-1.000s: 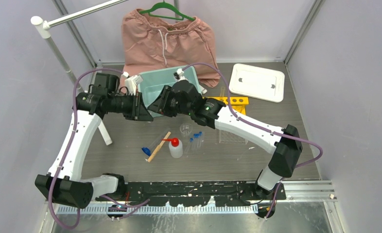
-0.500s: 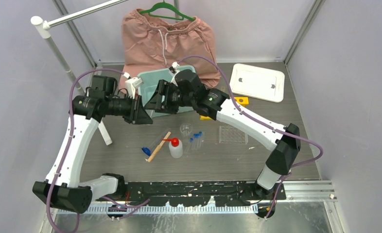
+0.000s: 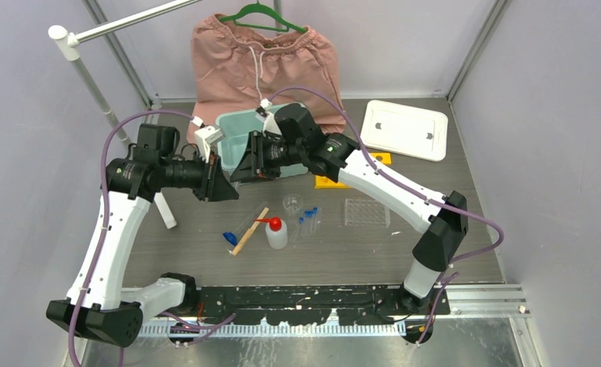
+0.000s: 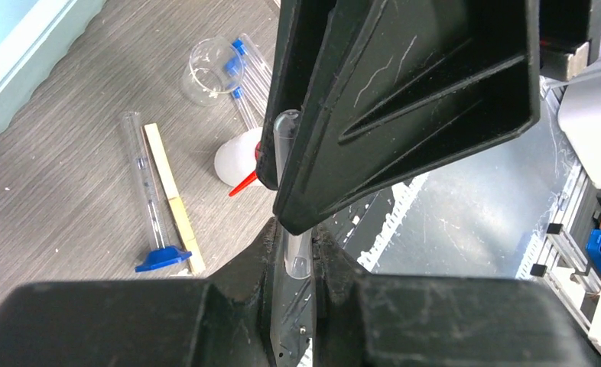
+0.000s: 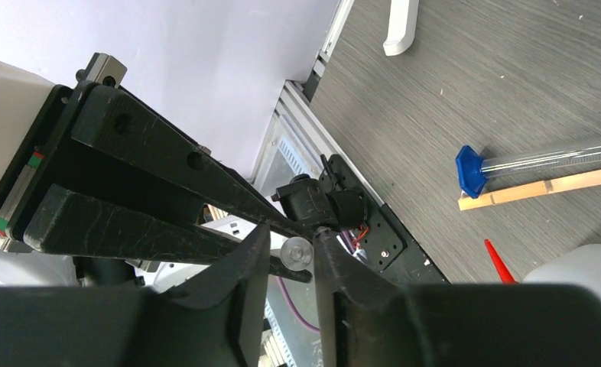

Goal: Organize the chemistry lab equipment

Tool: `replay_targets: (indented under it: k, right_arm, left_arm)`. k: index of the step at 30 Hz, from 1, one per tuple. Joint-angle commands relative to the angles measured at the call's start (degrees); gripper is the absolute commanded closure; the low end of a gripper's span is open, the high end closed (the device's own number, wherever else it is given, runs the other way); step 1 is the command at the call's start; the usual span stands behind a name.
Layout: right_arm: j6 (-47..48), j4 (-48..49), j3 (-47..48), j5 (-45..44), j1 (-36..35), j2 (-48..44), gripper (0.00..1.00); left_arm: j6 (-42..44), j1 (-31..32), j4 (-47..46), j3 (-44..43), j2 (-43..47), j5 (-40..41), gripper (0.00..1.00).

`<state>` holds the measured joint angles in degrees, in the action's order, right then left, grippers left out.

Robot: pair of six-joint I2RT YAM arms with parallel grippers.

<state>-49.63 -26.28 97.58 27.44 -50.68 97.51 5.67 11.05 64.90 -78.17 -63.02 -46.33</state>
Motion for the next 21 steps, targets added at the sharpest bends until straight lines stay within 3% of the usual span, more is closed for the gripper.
replay_targets:
  k: [1,4,5,6,8,9,14,21]
  right_arm:
    - [1.5,-0.4,3.0,2.4,-0.2,-0.7,0.71]
    - [2.2,-1.6,3.6,1.9,-0.1,-0.7,0.82]
    - [2.5,-2.1,3.8,1.6,0.0,-0.8,0.87]
    - [2.9,-2.9,4.1,1.2,0.2,-0.8,0.91]
    - [4.5,-5.5,5.0,-0.2,0.8,-1.0,0.97]
    - [5.7,-7.5,5.6,-1.4,1.1,-1.2,0.98]
    - [15.4,-17.4,5.0,-14.5,3.6,-4.9,0.98]
    - [27.1,-22.7,-6.5,-44.0,6.3,-10.4,0.99]
  left_arm:
    - [2.0,0.2,0.1,0.0,0.6,-1.3,0.85]
    - [1.6,0.2,-0.4,0.3,0.7,-1.3,0.78]
    - [1.4,0.3,-0.4,0.3,0.8,-1.2,0.71]
    - [1.2,0.2,-0.2,0.4,0.7,-1.0,0.55]
    - [0.5,0.2,-0.2,0.4,0.8,0.6,0.06]
    - [-1.1,0.2,-0.6,0.4,0.8,2.2,0.01]
    - [-4.9,0.2,0.2,-2.1,-0.7,5.6,0.0]
    - [-4.2,-0.2,1.6,-2.7,-2.0,10.3,0.0]
